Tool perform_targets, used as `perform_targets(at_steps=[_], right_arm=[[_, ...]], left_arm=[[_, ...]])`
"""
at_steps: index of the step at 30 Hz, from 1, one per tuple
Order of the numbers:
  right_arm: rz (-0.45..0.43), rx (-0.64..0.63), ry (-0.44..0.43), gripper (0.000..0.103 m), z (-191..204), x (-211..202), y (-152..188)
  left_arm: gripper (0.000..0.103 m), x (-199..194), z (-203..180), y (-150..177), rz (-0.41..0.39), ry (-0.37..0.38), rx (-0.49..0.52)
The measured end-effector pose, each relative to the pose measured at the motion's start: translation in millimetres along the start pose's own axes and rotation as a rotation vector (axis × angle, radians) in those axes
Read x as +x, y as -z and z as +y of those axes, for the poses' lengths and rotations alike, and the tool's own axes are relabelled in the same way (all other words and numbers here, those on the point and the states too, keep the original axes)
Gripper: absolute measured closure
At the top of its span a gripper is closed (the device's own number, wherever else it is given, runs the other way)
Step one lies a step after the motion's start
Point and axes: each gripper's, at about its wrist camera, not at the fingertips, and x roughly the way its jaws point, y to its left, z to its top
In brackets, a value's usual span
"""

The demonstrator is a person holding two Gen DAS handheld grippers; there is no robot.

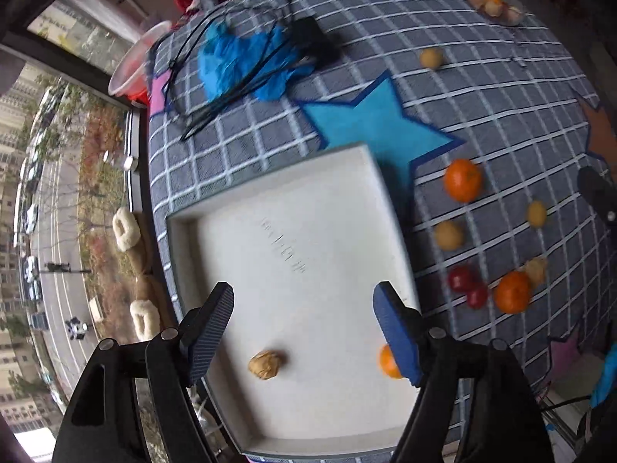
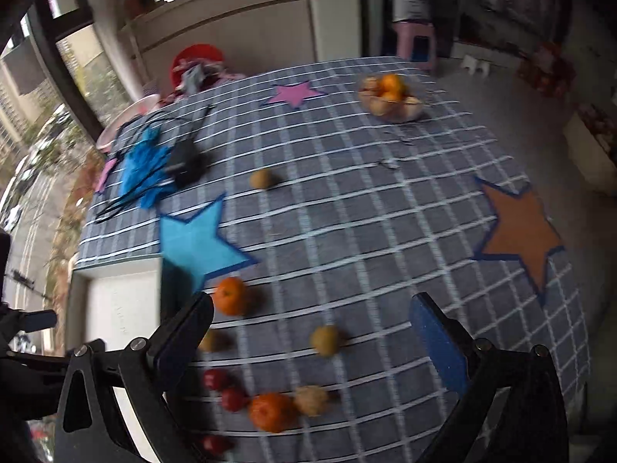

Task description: Organize fruits

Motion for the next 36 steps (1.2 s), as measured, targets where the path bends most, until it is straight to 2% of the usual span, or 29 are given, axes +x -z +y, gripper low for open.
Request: perform_targets(at_steps=[4,7,9,12,14,17,23,28,36], right_arm=[[0.063,0.088,0.086,0.001,-68.3,33.1,8.3],[0.047,0.043,0.142,0.001,-100.4,61.6,12.9],[0.035,-0.010,0.154,0.001,-105.5,77.3,11.3],[0.041,-0.056,0.116,0.001,-107.1,105.0,1.7],[-0.014,-0.046,0.062,0.001,-110.7,113.2,-5.4],[-0.116,-0.050,0.068,0.001,-112.9,119.0,-11.0],[-0.111,-0.018,0.084,0.000,-103.7,124.1,-19.2],[-0.111,-0.018,0.084,0.000,-103.7,124.0,-18.7],[-0.111,-0.018,0.083,0.000,-103.8,124.1,-18.7]], left_arm=[[0.024,-30.7,-68.0,-22.7,-0.084,0.067,0.088],[0.024,-43.0,-107.4,-29.6,-0.101,0.115,0.095],[0.024,-47.9,-126.4,-29.7,-0.110,0.112,0.102],[0.024,-50.1,-143.8,-27.9,-0.111,0.097,0.102],[0.024,-55.9,-153.9,-27.2,-0.115,0.099,0.100],[0.024,-58.6,-168.6,-27.2,-0.124,0.072,0.153],[0.024,-52.7,-200.0,-34.0,-0.148,0.067,0.324],[0.024,-45.4,-221.0,-36.4,-0.178,0.097,0.450],[0.024,-33.2,-236.1,-28.9,-0.215,0.109,0.533]])
